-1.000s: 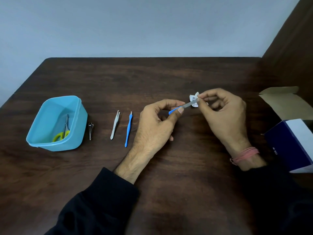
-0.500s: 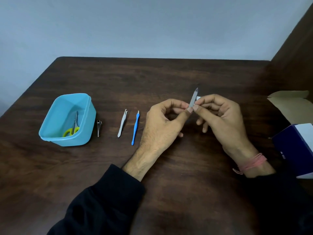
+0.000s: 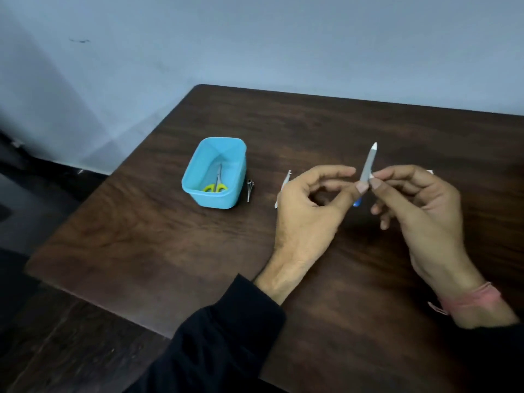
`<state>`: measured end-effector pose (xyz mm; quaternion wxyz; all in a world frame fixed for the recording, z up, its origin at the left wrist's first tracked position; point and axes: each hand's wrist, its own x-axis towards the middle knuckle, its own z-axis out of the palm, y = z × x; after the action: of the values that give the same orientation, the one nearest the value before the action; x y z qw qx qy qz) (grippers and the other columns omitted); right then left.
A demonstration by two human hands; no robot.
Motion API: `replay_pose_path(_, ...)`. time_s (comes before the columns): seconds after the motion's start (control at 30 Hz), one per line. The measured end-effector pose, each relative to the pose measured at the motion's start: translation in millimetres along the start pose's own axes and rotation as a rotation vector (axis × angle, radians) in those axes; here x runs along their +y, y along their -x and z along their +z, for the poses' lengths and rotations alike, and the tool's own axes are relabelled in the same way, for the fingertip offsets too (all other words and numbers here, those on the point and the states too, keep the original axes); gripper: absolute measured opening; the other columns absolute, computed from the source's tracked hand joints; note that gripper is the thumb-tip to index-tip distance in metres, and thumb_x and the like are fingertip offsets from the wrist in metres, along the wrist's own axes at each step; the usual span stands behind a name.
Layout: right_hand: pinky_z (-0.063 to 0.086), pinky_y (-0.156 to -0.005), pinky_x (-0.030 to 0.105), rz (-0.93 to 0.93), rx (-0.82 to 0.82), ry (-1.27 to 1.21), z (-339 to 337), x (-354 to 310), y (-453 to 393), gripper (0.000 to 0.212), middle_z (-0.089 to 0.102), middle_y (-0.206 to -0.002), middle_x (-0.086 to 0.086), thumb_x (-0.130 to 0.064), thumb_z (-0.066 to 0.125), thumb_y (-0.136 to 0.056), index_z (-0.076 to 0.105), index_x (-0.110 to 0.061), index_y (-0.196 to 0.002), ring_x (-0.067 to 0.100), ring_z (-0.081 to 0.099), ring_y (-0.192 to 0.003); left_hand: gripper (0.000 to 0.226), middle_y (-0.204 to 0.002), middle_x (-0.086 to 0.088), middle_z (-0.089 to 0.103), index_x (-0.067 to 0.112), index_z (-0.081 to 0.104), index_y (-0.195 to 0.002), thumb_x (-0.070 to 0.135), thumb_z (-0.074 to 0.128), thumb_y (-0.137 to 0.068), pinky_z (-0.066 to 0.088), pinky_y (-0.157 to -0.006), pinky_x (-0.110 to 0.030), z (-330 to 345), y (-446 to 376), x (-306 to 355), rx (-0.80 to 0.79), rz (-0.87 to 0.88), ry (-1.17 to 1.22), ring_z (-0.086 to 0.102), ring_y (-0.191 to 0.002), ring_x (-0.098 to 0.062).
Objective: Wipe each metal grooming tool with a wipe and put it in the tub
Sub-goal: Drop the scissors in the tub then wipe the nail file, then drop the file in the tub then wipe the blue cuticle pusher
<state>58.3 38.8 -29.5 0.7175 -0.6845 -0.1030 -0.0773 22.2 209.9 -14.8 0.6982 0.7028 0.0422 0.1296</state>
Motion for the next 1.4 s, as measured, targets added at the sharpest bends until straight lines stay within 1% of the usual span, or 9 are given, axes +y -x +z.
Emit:
replay_pose_path(0.07,0.047,-0.044,0.022,0.005,-0.02,-0.024,17,-2,3,0.012,0.08,-0.089,0.004,-0.003,0.075,-0.101,0.075,-0.015,-0.1,0.011,0.065,-0.06,0.012,-0.088,0.005,0.085,0.017,0.085,-0.098,0.018,0.094,-0.09,0.055,-0.07,-0.02,-23,5,9,0.106,0.073,-0.023,0.075,-0.075,-0.002)
replay_pose_path(0.17,0.046,-0.044,0.023,0.009,-0.055,-0.035,39,-4,5,0.011,0.08,-0.097,0.019,-0.005,0.078,-0.1,0.076,-0.016,-0.099,0.013,0.064,-0.059,0.014,-0.084,0.006,0.084,0.017,0.084,-0.088,0.018,0.097,-0.087,0.061,-0.077,-0.026,-68,-1,28,0.294,0.148,-0.137,0.08,-0.082,-0.005)
replay_pose_path(0.33,0.046,-0.043,0.024,0.006,-0.113,-0.057,75,-9,3,0.014,0.08,-0.093,0.016,-0.003,0.081,-0.098,0.077,-0.016,-0.096,0.012,0.064,-0.058,0.022,-0.077,0.024,0.078,0.034,0.079,-0.081,0.051,0.093,-0.079,0.064,-0.089,-0.038,-151,-30,51,0.551,0.079,-0.744,0.077,-0.083,0.002)
replay_pose_path(0.6,0.047,-0.044,0.025,0.029,-0.113,-0.036,90,3,3,0.011,0.08,-0.093,0.02,-0.006,0.081,-0.099,0.077,-0.016,-0.096,0.012,0.063,-0.056,0.024,-0.086,0.01,0.077,0.032,0.076,-0.073,0.039,0.098,-0.076,0.06,-0.088,-0.04,-163,-72,52,0.388,-0.146,-1.239,0.077,-0.098,-0.024)
replay_pose_path(0.8,0.046,-0.044,0.025,0.06,-0.089,-0.019,82,7,2,0.012,0.082,-0.091,0.011,-0.007,0.081,-0.1,0.077,-0.017,-0.096,0.014,0.061,-0.056,0.019,-0.1,0.001,0.078,0.027,0.081,-0.099,0.037,0.09,-0.086,0.059,-0.087,-0.043,-149,-90,48,0.273,-0.188,-1.425,0.076,-0.101,-0.029)
replay_pose_path(0.97,0.046,-0.044,0.026,0.061,-0.11,-0.003,82,9,4,0.012,0.083,-0.091,0.01,-0.009,0.081,-0.1,0.078,-0.019,-0.095,0.015,0.062,-0.057,0.027,-0.105,-0.002,0.079,0.024,0.08,-0.108,0.039,0.091,-0.087,0.059,-0.09,-0.044,-146,-92,46,0.235,-0.188,-1.497,0.076,-0.103,-0.03)
replay_pose_path(1.13,0.047,-0.045,0.027,0.062,-0.107,-0.004,80,10,4,0.01,0.083,-0.092,0.011,-0.01,0.082,-0.1,0.078,-0.019,-0.096,0.015,0.062,-0.058,0.022,-0.106,0.003,0.08,0.034,0.08,-0.095,0.042,0.097,-0.083,0.056,-0.087,-0.041,-149,-83,56,0.253,-0.136,-1.414,0.076,-0.107,-0.028)
replay_pose_path(1.3,0.047,-0.045,0.027,0.054,-0.076,0.002,76,11,3,0.01,0.081,-0.093,0.009,-0.01,0.084,-0.098,0.079,-0.019,-0.096,0.016,0.065,-0.063,0.02,-0.08,0.015,0.074,0.037,0.073,-0.095,0.055,0.08,-0.092,0.06,-0.087,-0.041,-135,-32,61,0.389,0.064,-1.171,0.076,-0.091,-0.023)
replay_pose_path(1.4,0.047,-0.045,0.027,0.051,-0.063,0.014,74,12,1,0.014,0.08,-0.092,0.006,-0.011,0.084,-0.098,0.079,-0.024,-0.094,0.014,0.066,-0.065,0.021,-0.072,0.018,0.068,0.038,0.072,-0.093,0.058,0.075,-0.094,0.056,-0.08,-0.037,-108,7,53,0.328,0.107,-1.1,0.072,-0.082,-0.019)
